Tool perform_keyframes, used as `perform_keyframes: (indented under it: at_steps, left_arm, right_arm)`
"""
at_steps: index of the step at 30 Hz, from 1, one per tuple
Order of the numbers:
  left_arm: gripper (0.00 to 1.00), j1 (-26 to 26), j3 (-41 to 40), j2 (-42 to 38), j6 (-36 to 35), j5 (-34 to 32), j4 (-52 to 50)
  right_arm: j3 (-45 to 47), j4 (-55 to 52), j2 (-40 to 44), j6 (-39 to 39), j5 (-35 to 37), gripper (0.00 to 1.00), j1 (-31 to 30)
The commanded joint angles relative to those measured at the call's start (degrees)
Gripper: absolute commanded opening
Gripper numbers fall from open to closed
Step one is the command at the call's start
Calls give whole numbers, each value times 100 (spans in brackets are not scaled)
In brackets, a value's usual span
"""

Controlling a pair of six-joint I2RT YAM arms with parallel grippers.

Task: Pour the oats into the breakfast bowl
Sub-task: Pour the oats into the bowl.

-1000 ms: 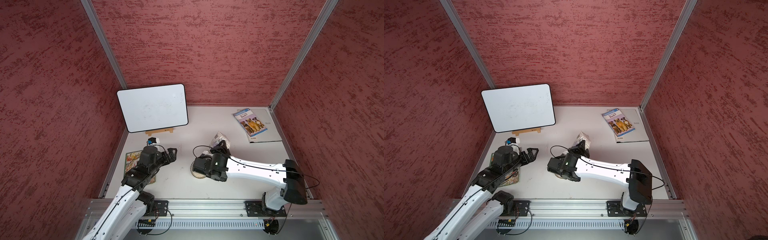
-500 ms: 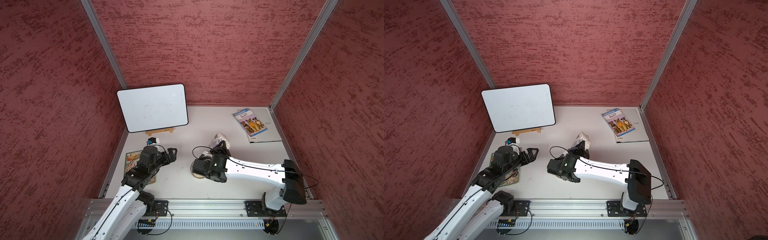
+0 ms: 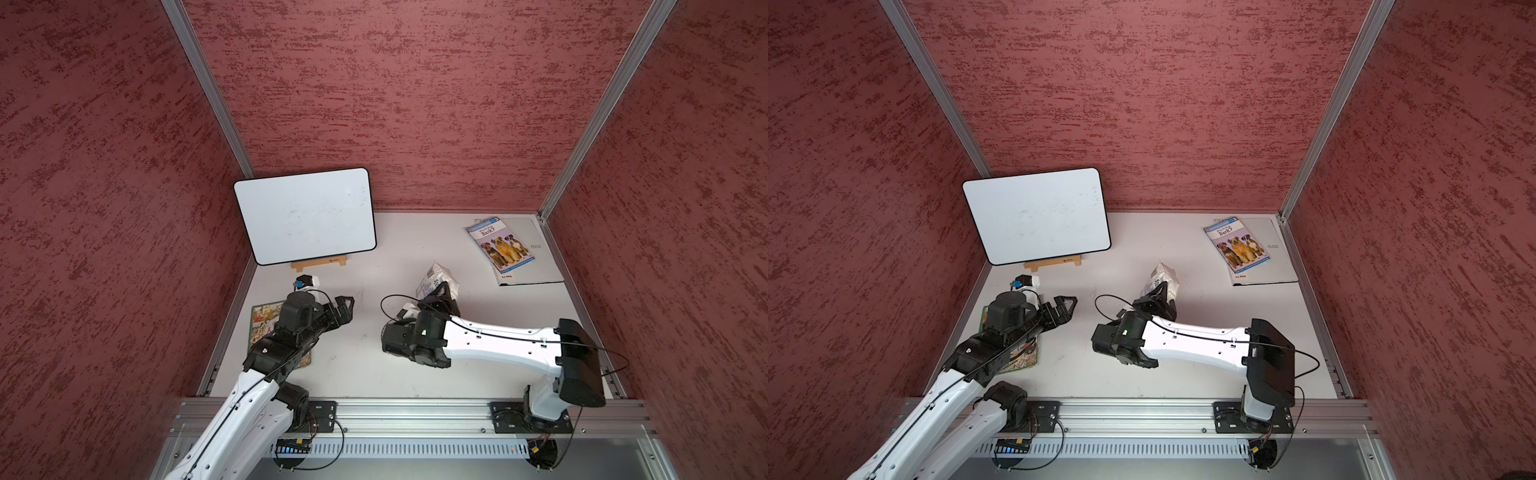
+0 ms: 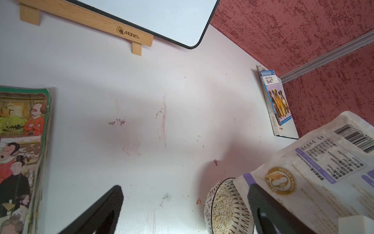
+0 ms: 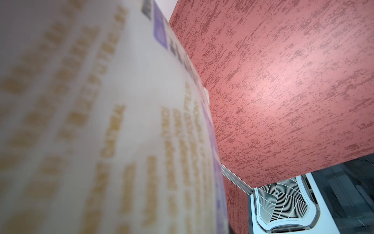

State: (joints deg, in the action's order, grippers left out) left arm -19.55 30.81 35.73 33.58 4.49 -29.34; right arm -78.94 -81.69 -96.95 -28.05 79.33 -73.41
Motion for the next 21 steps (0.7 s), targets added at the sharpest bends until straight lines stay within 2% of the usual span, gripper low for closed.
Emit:
perform_keyframes:
  at_steps: [1, 21]
  left_arm:
    - [100, 31, -46, -13, -71, 76, 133]
    - [100, 30, -58, -35, -71, 58, 129]
  right_arm:
    - [-302, -373, 55, 487, 614, 0, -83]
    - [-247, -647, -20, 800, 708, 0, -190]
